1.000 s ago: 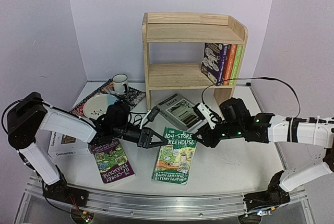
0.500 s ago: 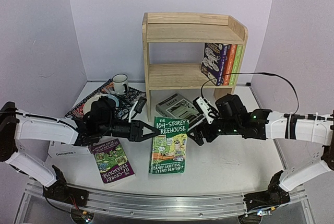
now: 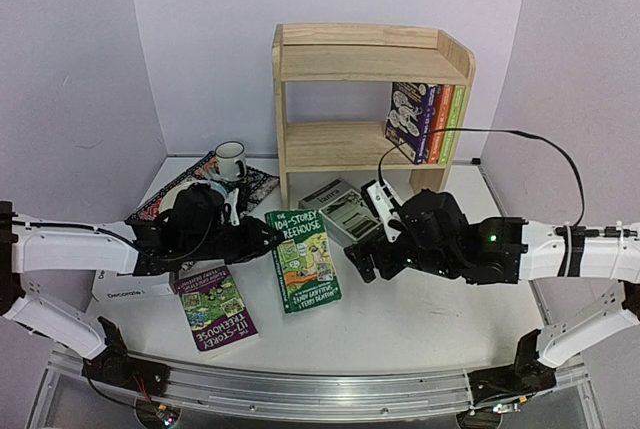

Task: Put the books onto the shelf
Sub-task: Pass from the left arm to the right

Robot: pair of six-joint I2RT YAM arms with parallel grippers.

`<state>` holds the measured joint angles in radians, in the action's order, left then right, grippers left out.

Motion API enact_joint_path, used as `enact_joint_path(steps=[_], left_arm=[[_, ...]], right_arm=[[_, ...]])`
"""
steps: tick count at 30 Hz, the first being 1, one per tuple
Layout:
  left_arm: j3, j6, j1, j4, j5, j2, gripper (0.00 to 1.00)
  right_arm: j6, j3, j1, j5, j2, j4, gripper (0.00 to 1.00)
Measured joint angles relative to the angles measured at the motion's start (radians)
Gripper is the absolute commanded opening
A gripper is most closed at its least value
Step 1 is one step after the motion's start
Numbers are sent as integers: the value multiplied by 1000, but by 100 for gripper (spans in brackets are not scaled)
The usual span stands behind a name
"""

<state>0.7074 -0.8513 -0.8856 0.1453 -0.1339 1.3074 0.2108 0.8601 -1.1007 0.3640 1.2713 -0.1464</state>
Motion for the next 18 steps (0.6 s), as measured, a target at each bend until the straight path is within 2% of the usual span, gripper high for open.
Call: enact_joint_path(steps=[4, 7, 13, 18], left_arm=[[52, -156, -72, -117, 232, -21, 0], [133, -266, -128, -223, 364, -13, 0], [211, -454, -148, -291, 455, 28, 0], [221, -531, -148, -357, 491, 69, 0]], right_arm=[[31, 73, -77, 73, 55, -5, 98], [34, 139, -149, 116, 151, -25, 92], [19, 158, -227, 141, 274, -88, 80], [-20, 158, -249, 173, 309, -137, 69]])
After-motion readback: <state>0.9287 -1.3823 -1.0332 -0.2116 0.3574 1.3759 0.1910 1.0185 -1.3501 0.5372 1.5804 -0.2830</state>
